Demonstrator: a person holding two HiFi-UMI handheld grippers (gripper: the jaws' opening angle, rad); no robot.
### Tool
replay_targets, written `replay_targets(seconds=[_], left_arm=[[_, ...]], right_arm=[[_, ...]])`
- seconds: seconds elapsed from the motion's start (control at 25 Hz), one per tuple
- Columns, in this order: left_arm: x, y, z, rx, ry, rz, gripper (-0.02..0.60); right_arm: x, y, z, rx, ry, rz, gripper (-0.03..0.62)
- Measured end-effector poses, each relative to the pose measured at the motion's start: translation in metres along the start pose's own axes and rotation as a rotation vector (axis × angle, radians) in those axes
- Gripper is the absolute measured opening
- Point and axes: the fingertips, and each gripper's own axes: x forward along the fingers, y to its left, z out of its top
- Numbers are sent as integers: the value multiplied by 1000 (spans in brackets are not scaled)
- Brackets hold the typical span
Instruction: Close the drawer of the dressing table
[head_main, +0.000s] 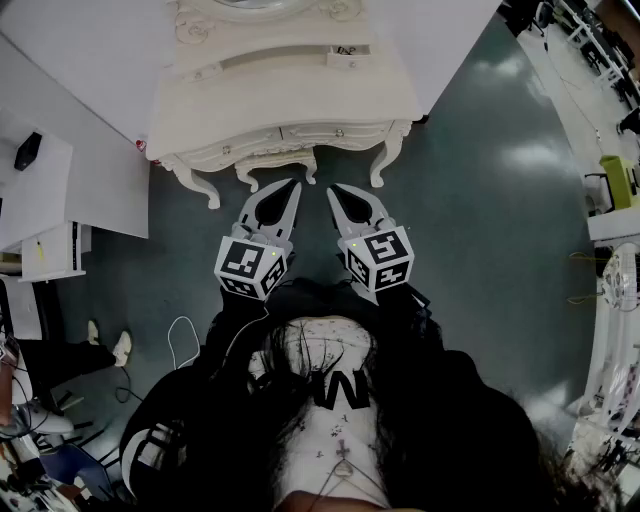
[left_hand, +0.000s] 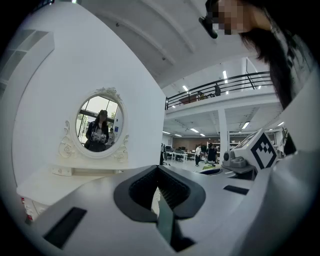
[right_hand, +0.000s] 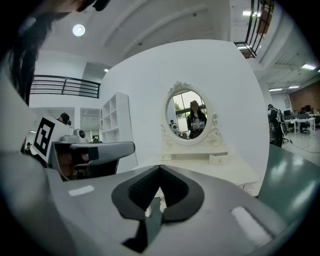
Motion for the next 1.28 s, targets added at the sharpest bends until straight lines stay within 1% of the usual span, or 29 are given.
replay_targets(seconds=[0.32, 0.56, 0.88, 1.08, 1.28], left_arm=[[-13, 17, 3, 2, -11, -14, -2], [-23, 27, 2, 2, -13, -32, -2], [-33, 38, -9, -7, 3, -61, -2], [-22, 42, -18, -36, 22, -80, -2], [-3, 47, -20, -50, 38, -70, -2]], right_arm=[[12, 15, 1, -7, -6, -20, 8], [18, 23, 2, 47, -45, -42, 8], [21, 36, -14, 91, -33, -64, 8], [27, 28, -22, 101, -2, -81, 8], [35, 10, -26, 118, 26, -78, 8]])
